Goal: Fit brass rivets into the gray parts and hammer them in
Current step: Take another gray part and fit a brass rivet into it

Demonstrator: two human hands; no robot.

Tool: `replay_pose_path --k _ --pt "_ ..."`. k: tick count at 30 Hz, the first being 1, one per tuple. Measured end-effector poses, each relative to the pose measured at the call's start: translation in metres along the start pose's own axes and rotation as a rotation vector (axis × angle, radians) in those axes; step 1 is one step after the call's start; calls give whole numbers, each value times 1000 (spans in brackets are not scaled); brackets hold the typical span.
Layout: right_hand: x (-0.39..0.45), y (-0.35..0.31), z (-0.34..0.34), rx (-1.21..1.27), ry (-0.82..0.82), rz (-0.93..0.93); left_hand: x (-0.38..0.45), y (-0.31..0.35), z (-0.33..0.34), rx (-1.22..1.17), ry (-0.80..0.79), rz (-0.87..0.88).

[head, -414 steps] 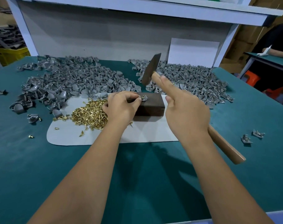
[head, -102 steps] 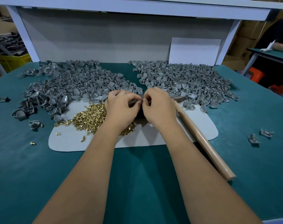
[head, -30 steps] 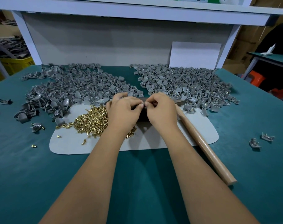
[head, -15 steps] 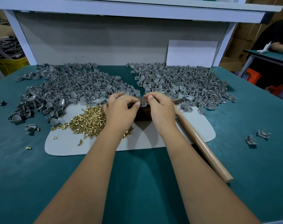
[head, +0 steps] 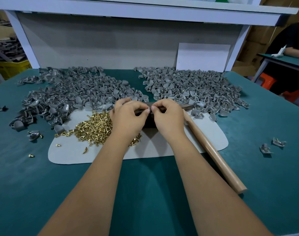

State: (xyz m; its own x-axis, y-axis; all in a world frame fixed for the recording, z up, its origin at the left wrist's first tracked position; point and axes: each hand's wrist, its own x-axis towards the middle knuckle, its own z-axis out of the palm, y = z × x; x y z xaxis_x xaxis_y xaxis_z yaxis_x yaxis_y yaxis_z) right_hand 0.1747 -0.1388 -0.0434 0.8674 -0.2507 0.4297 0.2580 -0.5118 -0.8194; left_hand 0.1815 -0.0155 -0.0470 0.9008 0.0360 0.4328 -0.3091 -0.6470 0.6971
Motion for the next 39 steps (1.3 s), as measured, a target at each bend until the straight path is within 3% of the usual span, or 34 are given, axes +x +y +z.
replay_pose_path --k 24,27,30,33,37,39 --pt "-4 -3 1 -78 21 -32 -1 -1 2 8 -5 -37" --pt "-4 -9 -7 -35 -75 16 0 0 1 18 -15 -41" --pt "4 -19 -28 29 17 122 -1 1 1 5 -28 -49" --pt "13 -17 -64 -351 104 206 -1 2 1 -5 -32 -49" --pt "2 -10 -96 -832 -197 372 0 2 1 -18 -40 -55" --pt "-10 -4 -96 -952 -264 370 0 1 0 -24 -39 -55"
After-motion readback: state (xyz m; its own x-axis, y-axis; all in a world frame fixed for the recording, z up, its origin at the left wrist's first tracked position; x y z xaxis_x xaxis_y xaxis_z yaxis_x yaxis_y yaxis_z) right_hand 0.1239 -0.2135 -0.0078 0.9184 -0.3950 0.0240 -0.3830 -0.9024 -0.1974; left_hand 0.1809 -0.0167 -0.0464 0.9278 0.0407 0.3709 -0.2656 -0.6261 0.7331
